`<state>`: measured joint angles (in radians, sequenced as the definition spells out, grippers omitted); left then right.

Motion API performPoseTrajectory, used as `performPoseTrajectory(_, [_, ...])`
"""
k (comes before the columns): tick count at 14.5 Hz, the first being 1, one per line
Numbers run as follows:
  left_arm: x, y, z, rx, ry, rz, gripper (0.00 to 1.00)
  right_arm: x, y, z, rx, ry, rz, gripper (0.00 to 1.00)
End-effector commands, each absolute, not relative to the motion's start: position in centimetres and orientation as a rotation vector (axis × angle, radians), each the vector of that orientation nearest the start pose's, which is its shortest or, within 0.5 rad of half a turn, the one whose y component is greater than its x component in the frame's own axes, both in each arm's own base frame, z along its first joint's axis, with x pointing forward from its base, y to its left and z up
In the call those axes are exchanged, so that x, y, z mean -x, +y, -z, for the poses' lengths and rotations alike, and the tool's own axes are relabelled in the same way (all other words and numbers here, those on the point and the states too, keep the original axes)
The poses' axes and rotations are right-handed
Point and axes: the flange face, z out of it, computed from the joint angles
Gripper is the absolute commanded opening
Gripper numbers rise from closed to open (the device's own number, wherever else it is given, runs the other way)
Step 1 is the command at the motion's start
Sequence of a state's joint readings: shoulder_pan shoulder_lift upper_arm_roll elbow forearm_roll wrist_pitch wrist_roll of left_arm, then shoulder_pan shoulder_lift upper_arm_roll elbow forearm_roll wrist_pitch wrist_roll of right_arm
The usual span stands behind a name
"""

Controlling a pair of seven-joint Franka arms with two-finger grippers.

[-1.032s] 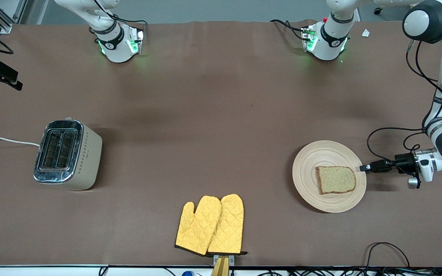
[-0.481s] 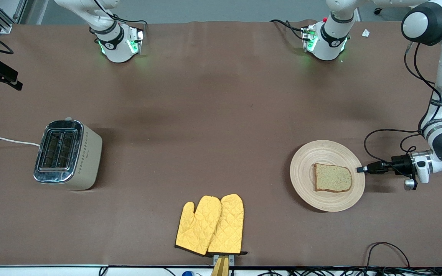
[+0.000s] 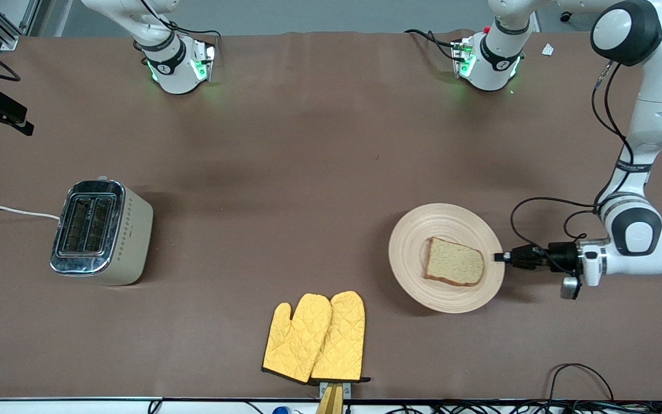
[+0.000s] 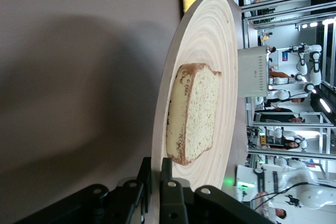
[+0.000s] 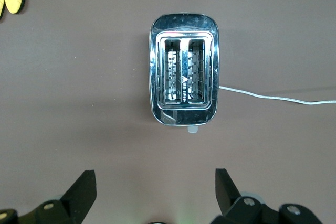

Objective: Move plate and put bread in toaster
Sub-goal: 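Slide the wooden plate with the left gripper toward the yellow mitts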

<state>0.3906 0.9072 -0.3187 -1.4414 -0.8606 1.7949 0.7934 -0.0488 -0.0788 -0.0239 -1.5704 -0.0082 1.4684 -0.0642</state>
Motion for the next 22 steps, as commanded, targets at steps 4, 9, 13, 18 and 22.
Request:
performPoseTrajectory(4, [-70.3, -7.1, -21.4, -1.997, -0.207, 0.019, 0.00, -51.6, -4.3, -65.7, 3.140, 0.019, -0.046, 1.00])
performPoseTrajectory(9, [-69.4, -15.8, -20.6, -2.039, -0.131, 0.020, 0.00, -51.6, -4.3, -65.7, 3.140, 0.019, -0.046, 1.00])
performPoseTrajectory(13, [-66.6, -23.1, -18.8, -2.054, -0.060, -0.011, 0.00, -51.9, -4.8, -65.8, 3.141, 0.010, -0.017, 1.00])
performPoseTrajectory(18, [-62.3, -29.3, -17.0, -2.047, 0.002, 0.030, 0.00, -52.0, -5.2, -65.1, 3.139, 0.029, -0.075, 1.00])
performPoseTrajectory(22, [-58.5, -33.2, -16.4, -2.073, 0.071, 0.029, 0.00, -51.7, -4.5, -65.0, 3.137, 0.048, -0.108, 1.00])
